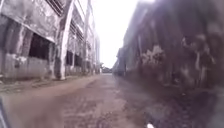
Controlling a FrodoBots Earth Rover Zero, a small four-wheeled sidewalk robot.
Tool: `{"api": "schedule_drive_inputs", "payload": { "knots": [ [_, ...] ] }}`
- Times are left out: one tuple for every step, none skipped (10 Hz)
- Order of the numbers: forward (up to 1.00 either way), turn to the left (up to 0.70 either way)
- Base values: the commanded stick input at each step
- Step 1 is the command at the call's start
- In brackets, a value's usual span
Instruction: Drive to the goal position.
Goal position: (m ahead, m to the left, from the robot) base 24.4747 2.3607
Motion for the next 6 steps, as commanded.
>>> {"api": "schedule_drive_inputs", "payload": {
  "knots": [
    [0.7, 0.0],
    [0.7, 0.0],
    [0.7, 0.0],
    [0.7, 0.0],
    [0.7, 0.0],
    [0.7, 0.0]
  ]
}}
